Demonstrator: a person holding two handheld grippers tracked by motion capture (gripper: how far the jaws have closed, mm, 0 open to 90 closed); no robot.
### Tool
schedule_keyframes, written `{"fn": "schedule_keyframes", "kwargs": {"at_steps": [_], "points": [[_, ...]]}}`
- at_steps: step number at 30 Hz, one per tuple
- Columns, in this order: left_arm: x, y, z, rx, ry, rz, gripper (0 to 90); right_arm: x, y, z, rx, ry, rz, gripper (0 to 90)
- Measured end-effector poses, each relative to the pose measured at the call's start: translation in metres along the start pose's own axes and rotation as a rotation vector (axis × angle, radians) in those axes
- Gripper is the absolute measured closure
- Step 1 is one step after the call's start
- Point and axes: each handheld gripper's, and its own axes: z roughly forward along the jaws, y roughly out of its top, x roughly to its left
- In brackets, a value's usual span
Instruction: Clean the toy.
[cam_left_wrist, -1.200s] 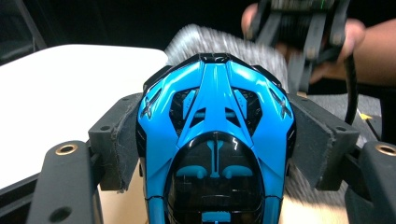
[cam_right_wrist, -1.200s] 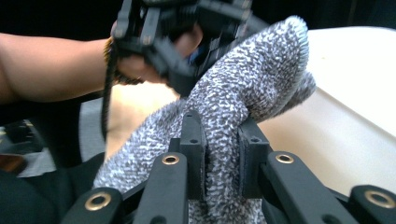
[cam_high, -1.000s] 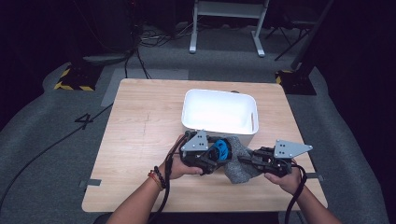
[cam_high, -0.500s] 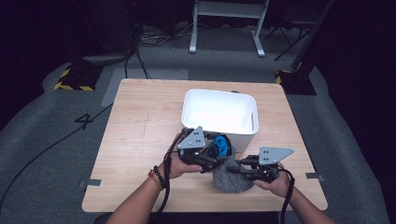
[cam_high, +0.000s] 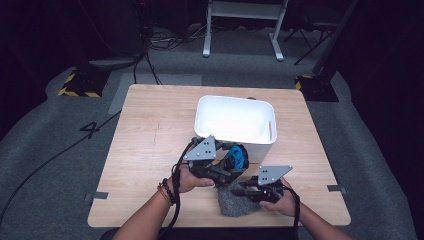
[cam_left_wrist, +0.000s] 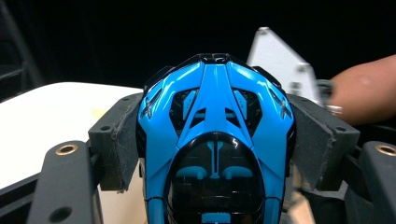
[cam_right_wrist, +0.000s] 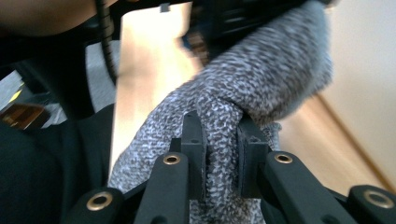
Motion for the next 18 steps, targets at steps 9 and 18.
{"fn": "schedule_keyframes", "kwargs": {"at_steps": [9,18], "points": [[-0.015,0.002,0.013,0.015,-0.133,0.019,26.1,-0.023,-0.006,-0.003,-0.017,-0.062,0.078,77.3],[-0.001,-0.005,0.000,0.088,0.033,0.027,26.1,-0.024,-0.004,-0.037,-0.114,-0.037,0.060,77.0]]}}
